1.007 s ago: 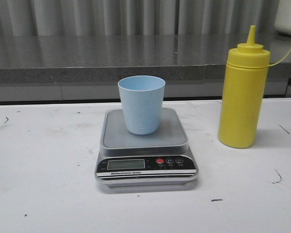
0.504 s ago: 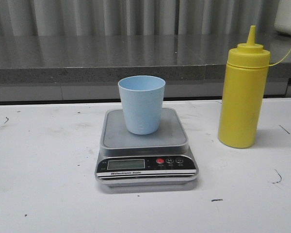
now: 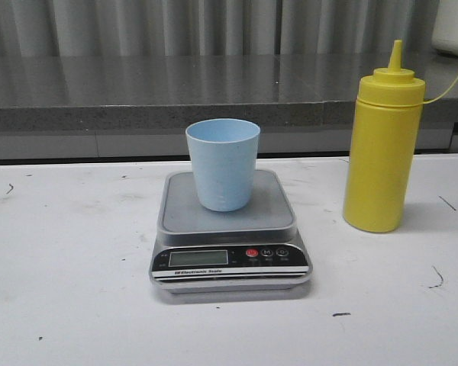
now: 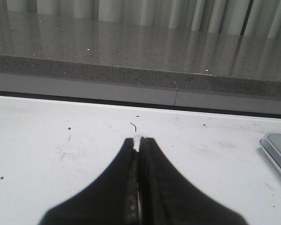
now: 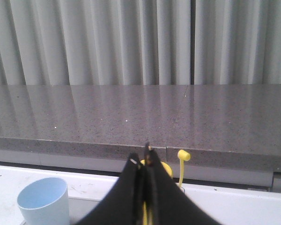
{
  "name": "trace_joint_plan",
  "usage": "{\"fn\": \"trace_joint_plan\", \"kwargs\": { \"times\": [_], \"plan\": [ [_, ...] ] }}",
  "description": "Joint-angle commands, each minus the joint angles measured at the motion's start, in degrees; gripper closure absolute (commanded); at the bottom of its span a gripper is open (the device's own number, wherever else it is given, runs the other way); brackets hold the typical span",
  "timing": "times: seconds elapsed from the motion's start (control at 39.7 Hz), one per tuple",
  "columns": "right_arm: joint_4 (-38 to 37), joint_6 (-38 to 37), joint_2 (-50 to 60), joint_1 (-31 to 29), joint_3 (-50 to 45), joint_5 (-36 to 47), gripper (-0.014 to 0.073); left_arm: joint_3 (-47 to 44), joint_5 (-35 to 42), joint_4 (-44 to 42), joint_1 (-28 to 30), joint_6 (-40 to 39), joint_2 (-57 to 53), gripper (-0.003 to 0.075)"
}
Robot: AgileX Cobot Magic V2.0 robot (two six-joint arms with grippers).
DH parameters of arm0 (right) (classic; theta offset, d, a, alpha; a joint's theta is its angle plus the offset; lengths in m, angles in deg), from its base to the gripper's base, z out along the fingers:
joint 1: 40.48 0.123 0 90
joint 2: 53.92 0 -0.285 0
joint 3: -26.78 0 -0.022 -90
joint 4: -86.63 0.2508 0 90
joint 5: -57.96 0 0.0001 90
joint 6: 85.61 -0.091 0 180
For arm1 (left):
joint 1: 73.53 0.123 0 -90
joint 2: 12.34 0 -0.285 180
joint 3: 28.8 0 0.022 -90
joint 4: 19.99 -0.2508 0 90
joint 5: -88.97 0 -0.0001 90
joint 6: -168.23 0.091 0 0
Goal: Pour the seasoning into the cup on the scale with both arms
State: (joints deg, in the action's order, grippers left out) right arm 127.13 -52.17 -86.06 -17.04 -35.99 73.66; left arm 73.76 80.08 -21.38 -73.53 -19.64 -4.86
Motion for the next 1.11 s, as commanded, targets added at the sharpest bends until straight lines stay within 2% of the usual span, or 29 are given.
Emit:
{"fn": "trace_joint_plan", "kwargs": {
  "times": [0.0, 0.1, 0.18, 0.35, 0.45, 0.53, 0.78, 0.86, 1.08],
  "plan": [
    [-0.78, 0.59, -0.32, -0.29, 1.51, 3.37, 0.0654, -1.41, 4.2, 0.29, 0.0, -0.56, -1.04, 0.074],
    [-2.43, 0.23, -0.32, -0.29, 0.84, 3.61, 0.0654, -1.41, 4.2, 0.29, 0.0, -0.56, -1.04, 0.074],
    [-10.79, -2.43, -0.19, -0.29, -0.32, 2.5, 0.0654, -1.41, 4.2, 0.29, 0.0, -0.56, -1.04, 0.074],
    [-27.7, -17.44, 0.17, -2.71, -3.94, 1.98, 0.0654, -1.41, 4.2, 0.29, 0.0, -0.56, -1.04, 0.074],
    [-34.39, -25.85, 1.24, -6.75, -6.33, 0.11, 0.0654, -1.41, 4.2, 0.29, 0.0, -0.56, -1.04, 0.074],
    [-38.73, -29.48, 2.87, -10.71, -8.23, -2.62, 0.0654, -1.41, 4.2, 0.29, 0.0, -0.56, -1.04, 0.074],
    [-39.53, -29.85, 11.63, -19.18, -14.2, -9.19, 0.0654, -1.41, 4.2, 0.29, 0.0, -0.56, -1.04, 0.074],
    [-39.48, -29.9, 14.62, -19.82, -15.81, -10.49, 0.0654, -1.41, 4.2, 0.29, 0.0, -0.56, -1.04, 0.074],
    [-38.73, -29.97, 24.36, -19.82, -15.67, -24.34, 0.0654, -1.41, 4.2, 0.29, 0.0, -0.56, -0.94, 0.074]
  ]
}}
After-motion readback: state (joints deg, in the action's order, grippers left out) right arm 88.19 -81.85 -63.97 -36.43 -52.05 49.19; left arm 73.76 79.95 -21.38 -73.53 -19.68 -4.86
